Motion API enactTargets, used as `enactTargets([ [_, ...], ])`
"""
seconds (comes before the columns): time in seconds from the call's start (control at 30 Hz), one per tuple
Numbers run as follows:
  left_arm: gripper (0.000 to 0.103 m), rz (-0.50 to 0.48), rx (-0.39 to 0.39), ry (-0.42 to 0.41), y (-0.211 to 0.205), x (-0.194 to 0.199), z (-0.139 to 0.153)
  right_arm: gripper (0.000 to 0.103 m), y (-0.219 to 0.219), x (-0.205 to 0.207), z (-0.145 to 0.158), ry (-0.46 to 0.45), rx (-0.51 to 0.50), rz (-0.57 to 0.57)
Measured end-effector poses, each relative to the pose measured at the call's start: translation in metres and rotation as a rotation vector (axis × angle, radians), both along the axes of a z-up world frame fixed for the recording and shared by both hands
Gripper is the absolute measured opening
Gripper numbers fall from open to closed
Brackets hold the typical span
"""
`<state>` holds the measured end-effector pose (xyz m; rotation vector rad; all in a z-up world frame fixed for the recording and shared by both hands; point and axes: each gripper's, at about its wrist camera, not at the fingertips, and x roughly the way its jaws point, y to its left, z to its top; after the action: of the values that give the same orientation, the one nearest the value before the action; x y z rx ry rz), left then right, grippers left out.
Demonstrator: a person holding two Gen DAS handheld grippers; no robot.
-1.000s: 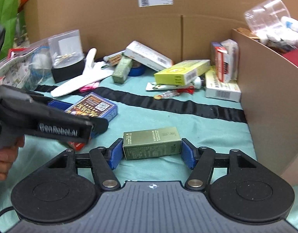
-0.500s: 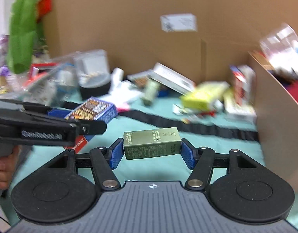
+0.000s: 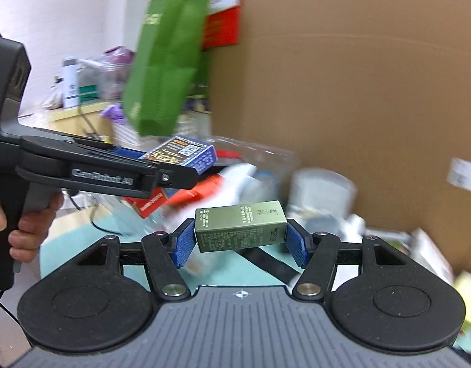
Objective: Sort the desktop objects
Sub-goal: 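Carry the card box and olive-green box in both tools to the clear tray, then open the left tool to drop the card box while the right tool drops the green box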
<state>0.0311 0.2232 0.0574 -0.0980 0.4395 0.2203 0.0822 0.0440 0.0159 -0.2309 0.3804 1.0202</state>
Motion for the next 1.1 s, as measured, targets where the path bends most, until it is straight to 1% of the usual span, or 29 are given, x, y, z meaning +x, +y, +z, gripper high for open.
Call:
enactTargets([
  [0.1,0.061,0.025,-0.03,0.016,0.033,0.007,-0.002,0.067,0.034,0.002,0.0,-0.02,-0.019,0.038],
  [0.2,0.061,0.035,-0.083,0.046,0.058,0.012,-0.009,0.067,0.06,0.004,-0.002,-0.033,-0.04,0.07],
  [0.33,0.061,0.043,-0.09,0.071,0.07,0.011,-0.022,0.067,0.082,0.007,-0.007,-0.042,-0.07,0.085],
  [0.47,0.062,0.045,-0.111,0.075,0.078,0.015,-0.026,0.068,0.094,0.011,-0.014,-0.025,-0.095,0.106],
  [0.5,0.073,0.051,-0.113,0.078,0.079,0.015,-0.027,0.068,0.098,0.012,-0.016,-0.02,-0.103,0.117],
  [0.53,0.08,0.057,-0.112,0.065,0.078,0.013,-0.027,0.072,0.099,0.012,-0.018,-0.023,-0.107,0.121],
  [0.57,0.085,0.066,-0.109,0.045,0.079,0.012,-0.026,0.082,0.098,0.011,-0.019,-0.033,-0.108,0.116],
  [0.6,0.096,0.069,-0.103,0.023,0.077,0.009,-0.024,0.086,0.096,0.008,-0.02,-0.051,-0.103,0.103],
  [0.63,0.101,0.064,-0.094,-0.005,0.076,0.007,-0.023,0.088,0.094,0.007,-0.021,-0.067,-0.1,0.096],
  [0.7,0.103,0.052,-0.071,-0.038,0.072,0.002,-0.019,0.09,0.093,0.005,-0.023,-0.083,-0.105,0.088],
  [0.77,0.103,0.044,-0.054,-0.046,0.066,0.001,-0.017,0.096,0.091,0.005,-0.024,-0.089,-0.099,0.071],
  [0.87,0.103,0.024,-0.042,-0.03,0.06,0.004,-0.018,0.099,0.086,0.004,-0.025,-0.096,-0.089,0.054],
  [1.1,0.103,0.006,-0.044,0.005,0.048,0.009,-0.025,0.102,0.079,0.007,-0.025,-0.092,-0.085,0.026],
])
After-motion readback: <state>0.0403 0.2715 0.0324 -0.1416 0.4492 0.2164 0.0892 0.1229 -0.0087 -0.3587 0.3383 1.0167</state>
